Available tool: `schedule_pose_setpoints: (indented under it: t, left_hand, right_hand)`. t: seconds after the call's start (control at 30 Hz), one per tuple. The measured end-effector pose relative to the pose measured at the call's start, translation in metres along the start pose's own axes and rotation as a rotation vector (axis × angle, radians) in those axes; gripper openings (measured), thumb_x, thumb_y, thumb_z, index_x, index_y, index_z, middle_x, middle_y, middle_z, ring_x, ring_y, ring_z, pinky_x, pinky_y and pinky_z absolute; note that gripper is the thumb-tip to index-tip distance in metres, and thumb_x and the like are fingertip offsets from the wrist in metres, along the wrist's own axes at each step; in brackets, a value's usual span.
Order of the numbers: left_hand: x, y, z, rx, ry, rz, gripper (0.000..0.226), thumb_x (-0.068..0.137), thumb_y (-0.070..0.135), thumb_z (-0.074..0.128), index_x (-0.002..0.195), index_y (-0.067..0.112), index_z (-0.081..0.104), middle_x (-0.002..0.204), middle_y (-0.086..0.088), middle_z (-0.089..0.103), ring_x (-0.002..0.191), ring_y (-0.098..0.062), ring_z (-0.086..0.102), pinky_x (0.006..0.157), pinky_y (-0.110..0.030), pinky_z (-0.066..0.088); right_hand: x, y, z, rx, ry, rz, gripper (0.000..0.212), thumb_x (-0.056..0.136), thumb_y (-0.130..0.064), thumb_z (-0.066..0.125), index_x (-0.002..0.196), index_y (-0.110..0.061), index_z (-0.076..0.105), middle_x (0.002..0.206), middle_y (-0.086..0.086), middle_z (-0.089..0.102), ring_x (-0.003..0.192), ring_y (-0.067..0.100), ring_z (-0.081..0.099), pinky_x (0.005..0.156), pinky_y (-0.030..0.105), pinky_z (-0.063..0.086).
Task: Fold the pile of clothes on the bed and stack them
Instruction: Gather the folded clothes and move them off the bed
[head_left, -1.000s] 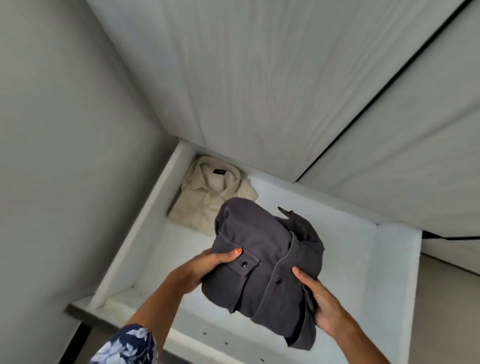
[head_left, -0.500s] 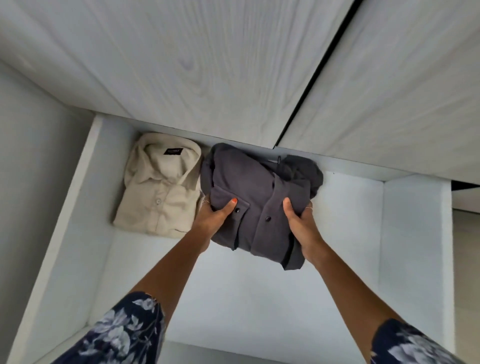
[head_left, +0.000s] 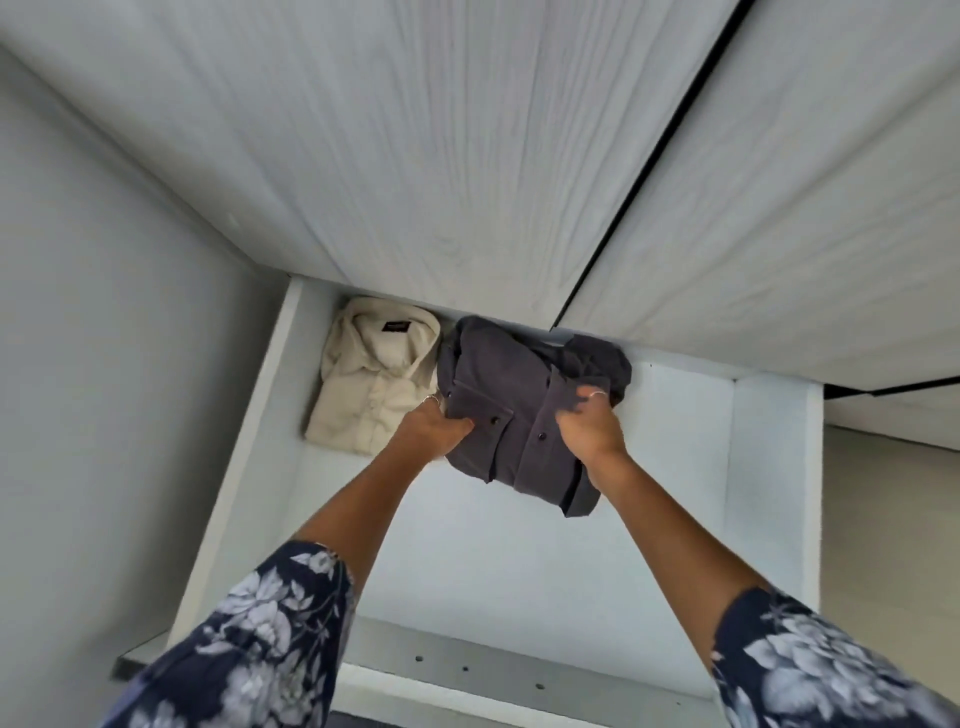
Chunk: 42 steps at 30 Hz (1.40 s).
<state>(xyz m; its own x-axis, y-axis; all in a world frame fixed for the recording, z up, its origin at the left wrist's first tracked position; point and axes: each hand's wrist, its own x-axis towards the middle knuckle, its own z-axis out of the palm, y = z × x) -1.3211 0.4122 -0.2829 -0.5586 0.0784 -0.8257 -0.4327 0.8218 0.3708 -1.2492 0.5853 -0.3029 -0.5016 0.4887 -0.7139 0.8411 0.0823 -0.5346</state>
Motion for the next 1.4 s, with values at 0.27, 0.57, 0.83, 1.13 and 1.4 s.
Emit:
schedule_pose_setpoints:
  t: [0.27,0.57,0.83,1.13,1.4]
  left_hand:
    - [-0.103,0.001,-0.055,0.120,0.131,0.080,0.062,0.094,0.035,0.053,0.148,0.014,0.031,0.149,-0.010,0.038,0.134,-0.026,0.040,0.104,-0.030,0.035]
    - [-0.299,-0.079,-0.078,0.227,0.400,0.090,0.071,0.093,0.035,0.052,0.151,0.014,0.017,0.158,-0.004,0.020,0.145,-0.023,0.018,0.116,-0.039,0.023]
    - [-0.490,-0.198,-0.069,-0.001,0.727,-0.183,0.069,0.093,0.032,0.050,0.151,0.014,0.017,0.158,-0.003,0.018,0.145,-0.021,0.017,0.115,-0.039,0.024]
    - [-0.699,-0.337,0.119,-0.510,0.841,-0.624,0.060,0.087,0.030,0.054,0.142,0.015,0.036,0.147,-0.010,0.041,0.135,-0.026,0.038,0.108,-0.041,0.035]
    - [-0.791,-0.422,0.304,-1.030,0.915,-0.945,0.056,0.072,0.038,0.052,0.121,0.012,0.056,0.126,-0.014,0.059,0.114,-0.032,0.057,0.094,-0.042,0.048]
  right_hand:
    - [-0.121,-0.062,-0.011,-0.377,-0.297,-0.561,0.062,0.083,0.017,0.031,0.130,-0.016,0.055,0.125,0.011,0.061,0.113,0.027,0.059,0.095,0.031,0.048]
    - [-0.299,-0.108,-0.002,-0.538,-0.437,-1.075,0.057,0.084,0.012,0.037,0.135,-0.010,0.053,0.151,0.009,0.037,0.144,0.018,0.026,0.111,0.013,0.014]
    - [-0.502,-0.097,0.043,-0.650,-0.699,-1.358,0.055,0.086,0.005,0.042,0.139,-0.011,0.047,0.152,0.012,0.034,0.144,0.022,0.026,0.119,0.031,0.015]
    - [-0.689,0.055,0.059,-0.963,-1.139,-1.563,0.052,0.088,0.005,0.040,0.136,-0.010,0.050,0.152,0.013,0.033,0.145,0.022,0.024,0.119,0.035,0.016]
    - [-0.765,0.171,0.054,-1.213,-1.410,-1.609,0.042,0.089,0.001,0.044,0.129,-0.006,0.055,0.142,0.013,0.048,0.136,0.023,0.040,0.109,0.022,0.024]
